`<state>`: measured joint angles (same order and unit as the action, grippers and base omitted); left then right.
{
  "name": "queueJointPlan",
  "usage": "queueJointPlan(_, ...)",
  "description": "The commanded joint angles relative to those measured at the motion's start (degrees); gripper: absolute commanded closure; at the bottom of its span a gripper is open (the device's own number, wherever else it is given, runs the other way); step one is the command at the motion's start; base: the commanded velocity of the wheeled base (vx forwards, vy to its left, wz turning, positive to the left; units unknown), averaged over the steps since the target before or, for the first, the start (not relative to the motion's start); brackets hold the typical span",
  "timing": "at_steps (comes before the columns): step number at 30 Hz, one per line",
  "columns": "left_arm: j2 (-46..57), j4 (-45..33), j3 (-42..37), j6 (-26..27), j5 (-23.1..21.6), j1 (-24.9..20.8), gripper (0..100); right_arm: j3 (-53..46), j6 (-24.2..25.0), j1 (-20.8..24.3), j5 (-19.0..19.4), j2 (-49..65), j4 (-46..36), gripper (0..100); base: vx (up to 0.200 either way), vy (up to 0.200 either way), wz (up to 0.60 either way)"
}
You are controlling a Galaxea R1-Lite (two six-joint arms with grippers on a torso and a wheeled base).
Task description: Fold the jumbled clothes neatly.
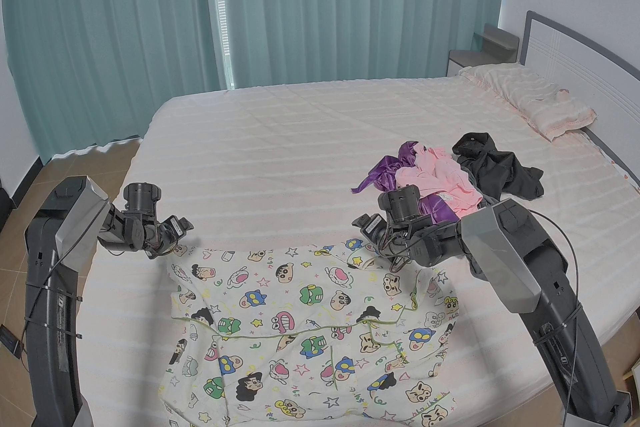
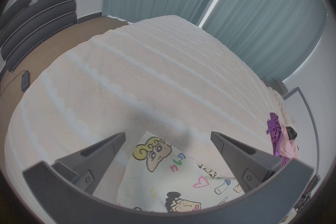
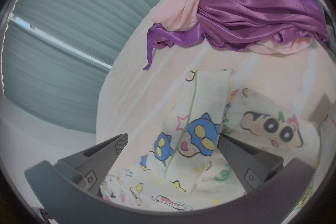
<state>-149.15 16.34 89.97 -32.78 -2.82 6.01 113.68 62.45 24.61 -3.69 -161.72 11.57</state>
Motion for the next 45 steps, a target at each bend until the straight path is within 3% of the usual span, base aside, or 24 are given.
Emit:
queueJointPlan(1, 2.1, 0.1, -2.0, -0.4, -0.2, 1.4, 0, 0.9, 2.1, -0.4, -2.0, -2.5, 0.9, 0, 0.000, 0.000, 0.00)
queueJointPlan(4, 2.7, 0.1, -2.7, -0.4, -0.3, 2.3, 0, 0.9, 5.0, -1.8, -4.4, -2.3, 2.3, 0, 0.000, 0.000, 0.00)
queueJointPlan(13, 3.1, 0.2, -3.9, -0.4, -0.8, 3.0, 0, 0.9, 8.8, -4.2, -3.5, 5.9, 2.6, 0, 0.000, 0.000, 0.00)
queueJointPlan(24, 3.8, 0.2, -4.6, -0.4, -0.9, 3.0, 0, 0.9, 8.8, -5.8, -2.8, 10.5, 7.6, 0, 0.000, 0.000, 0.00)
queueJointPlan(26, 4.0, 0.2, -4.8, -0.4, -0.8, 3.0, 0, 0.9, 5.5, -6.1, -1.9, 8.8, 4.1, 0, 0.000, 0.000, 0.00)
queueJointPlan(34, 4.4, 2.4, -6.8, 0.1, -0.6, 2.8, 0, 0.9, 1.8, -5.7, -2.0, 4.0, -3.1, 0, 0.000, 0.000, 0.00)
queueJointPlan(45, 5.9, 3.9, -9.6, -0.1, -1.1, 2.3, 0, 0.9, 1.8, -6.7, -1.8, 7.0, -12.5, 0, 0.000, 0.000, 0.00)
